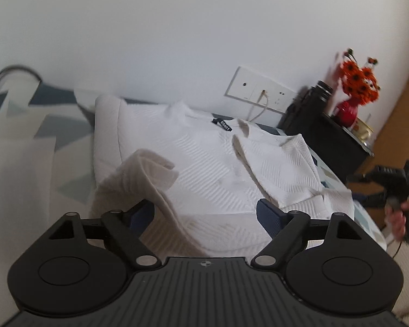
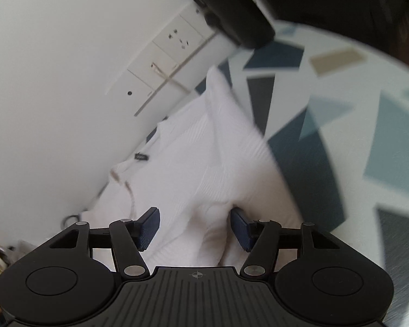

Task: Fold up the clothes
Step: 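Fold the held hem up onto the sweater body and open both grippers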

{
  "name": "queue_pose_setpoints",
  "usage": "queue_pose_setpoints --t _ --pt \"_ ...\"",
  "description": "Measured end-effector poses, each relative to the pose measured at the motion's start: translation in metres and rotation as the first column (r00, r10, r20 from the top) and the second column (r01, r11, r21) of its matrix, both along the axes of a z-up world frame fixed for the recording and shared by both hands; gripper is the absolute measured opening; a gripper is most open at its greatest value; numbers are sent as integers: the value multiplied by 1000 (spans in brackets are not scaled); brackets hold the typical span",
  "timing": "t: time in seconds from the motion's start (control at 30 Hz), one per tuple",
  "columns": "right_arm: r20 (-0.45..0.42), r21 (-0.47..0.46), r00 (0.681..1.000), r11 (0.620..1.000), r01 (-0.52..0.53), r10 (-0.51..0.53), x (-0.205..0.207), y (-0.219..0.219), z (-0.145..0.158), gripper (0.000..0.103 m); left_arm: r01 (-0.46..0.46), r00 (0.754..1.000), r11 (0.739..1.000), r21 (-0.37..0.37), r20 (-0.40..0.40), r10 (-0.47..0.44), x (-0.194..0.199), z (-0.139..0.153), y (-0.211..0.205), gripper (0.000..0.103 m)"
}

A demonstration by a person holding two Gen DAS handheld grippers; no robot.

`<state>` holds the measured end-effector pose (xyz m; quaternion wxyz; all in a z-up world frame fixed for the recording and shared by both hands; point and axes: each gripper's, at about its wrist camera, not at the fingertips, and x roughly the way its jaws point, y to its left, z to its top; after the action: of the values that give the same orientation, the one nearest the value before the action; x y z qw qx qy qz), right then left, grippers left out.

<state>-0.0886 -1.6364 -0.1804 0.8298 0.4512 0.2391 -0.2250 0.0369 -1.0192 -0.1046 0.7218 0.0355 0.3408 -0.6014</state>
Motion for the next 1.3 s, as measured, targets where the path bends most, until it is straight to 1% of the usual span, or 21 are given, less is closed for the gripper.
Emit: queue_pose_setpoints --t 0.1,0.23,0.3,0.4,0.43,0.53,0.6,0.67,0.7,0.8,0.87,0.93,1.03,1.07,1.1,1.13,1.17,1.2,1.23,1.27,1.3 --pt "-36 -122 998 991 -46 42 0 13 15 55 1 999 1000 18 54 -2 -2 6 3 84" --pt "-118 -295 989 949 -116 84 2 34 30 55 39 989 998 42 144 -45 -16 11 13 84" --pt "-169 -366 982 919 -147 90 0 43 35 55 69 975 996 61 206 -80 -26 13 19 84" --pt "-260 -449 962 873 -193 79 -5 52 36 57 85 941 993 80 322 -107 -36 15 29 84" --pt "-291 -468 954 859 -205 69 -7 54 34 57 77 933 994 82 347 -101 -35 15 31 85" --pt "-366 -494 929 833 -250 62 -8 56 22 57 14 922 997 72 385 -40 -24 12 33 85" --pt "-411 -507 909 812 -289 67 -6 59 13 57 -26 927 997 76 374 -4 -11 6 28 85" --pt "-451 -518 889 787 -337 83 0 64 6 57 -16 932 997 70 361 -11 -1 2 23 85" --pt "-469 -525 878 770 -363 93 4 67 3 57 -2 931 997 76 365 -26 1 0 19 85" --pt "-524 -552 844 709 -440 116 20 76 -2 58 39 925 995 93 373 -71 8 -7 6 85" --pt "-558 -570 820 658 -492 131 33 82 -5 63 72 925 992 100 365 -104 11 -11 -2 85" --pt "-597 -590 790 589 -552 142 46 90 -10 77 102 927 989 105 352 -132 14 -14 -8 85" --pt "-654 -609 741 477 -634 151 66 101 -17 77 122 936 988 98 319 -148 18 -14 -13 85" --pt "-664 -611 730 444 -656 164 70 104 -18 74 129 939 987 96 308 -153 20 -14 -15 85" --pt "-667 -611 722 418 -673 187 73 107 -18 64 136 942 986 94 297 -158 21 -14 -17 85" --pt "-663 -609 716 400 -685 217 74 109 -16 46 143 944 986 91 286 -163 22 -14 -19 82" --pt "-650 -610 720 399 -685 243 75 109 -11 36 149 947 985 89 275 -169 24 -14 -20 70" --pt "-631 -615 731 408 -675 259 76 108 -6 16 156 949 984 87 264 -174 25 -14 -22 59" --pt "-603 -621 749 428 -657 275 75 105 1 6 163 951 983 84 253 -179 26 -14 -24 33" --pt "-556 -623 778 472 -624 294 74 97 10 6 169 953 982 81 242 -184 28 -14 -26 15" --pt "-494 -618 812 531 -580 312 71 87 20 6 176 954 981 78 230 -190 29 -14 -27 14"
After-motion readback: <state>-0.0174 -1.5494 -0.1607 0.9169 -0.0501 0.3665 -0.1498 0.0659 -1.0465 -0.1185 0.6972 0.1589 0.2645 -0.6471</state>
